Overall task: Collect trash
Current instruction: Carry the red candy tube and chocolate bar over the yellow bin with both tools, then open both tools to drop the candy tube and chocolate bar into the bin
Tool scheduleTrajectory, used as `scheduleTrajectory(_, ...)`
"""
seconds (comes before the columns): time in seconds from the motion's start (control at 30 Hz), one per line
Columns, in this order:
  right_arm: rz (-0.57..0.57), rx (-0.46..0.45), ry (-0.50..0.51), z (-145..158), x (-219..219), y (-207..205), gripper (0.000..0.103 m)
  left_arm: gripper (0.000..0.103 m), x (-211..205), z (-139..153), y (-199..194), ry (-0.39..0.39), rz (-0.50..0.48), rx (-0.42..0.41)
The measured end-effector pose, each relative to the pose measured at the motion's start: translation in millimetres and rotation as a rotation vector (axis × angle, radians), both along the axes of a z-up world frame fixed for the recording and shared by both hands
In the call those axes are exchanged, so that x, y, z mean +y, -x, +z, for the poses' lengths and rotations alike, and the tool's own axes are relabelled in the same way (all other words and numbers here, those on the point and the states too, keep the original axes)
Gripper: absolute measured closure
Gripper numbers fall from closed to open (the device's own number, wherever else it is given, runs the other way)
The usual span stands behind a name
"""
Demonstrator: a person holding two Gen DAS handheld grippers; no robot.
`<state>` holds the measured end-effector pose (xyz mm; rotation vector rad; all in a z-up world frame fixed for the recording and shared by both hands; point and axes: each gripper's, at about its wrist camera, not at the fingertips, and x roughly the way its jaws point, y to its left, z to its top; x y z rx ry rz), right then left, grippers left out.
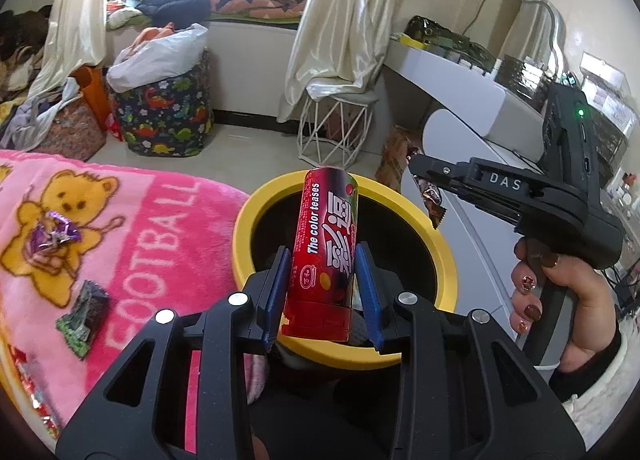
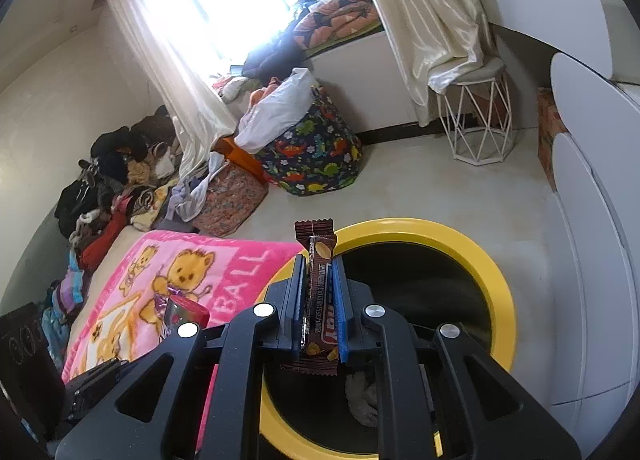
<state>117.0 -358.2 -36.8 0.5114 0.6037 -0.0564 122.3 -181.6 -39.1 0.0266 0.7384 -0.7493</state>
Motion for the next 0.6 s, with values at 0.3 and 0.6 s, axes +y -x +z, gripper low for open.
scheduleTrajectory(0.3,-0.048,0.033,-0.014,-14.9,-16.1,-0.4,0.090,0.077,-23.3,-15.2,-5.4,-0.024,-0.039,0.036)
scheduleTrajectory(0.6,-0.070,0.066,-0.032,-29.6,-27.4,-3.7,0.090,0.077,-37.8,-38.2,-14.7,-0.043,-0.066,0.097)
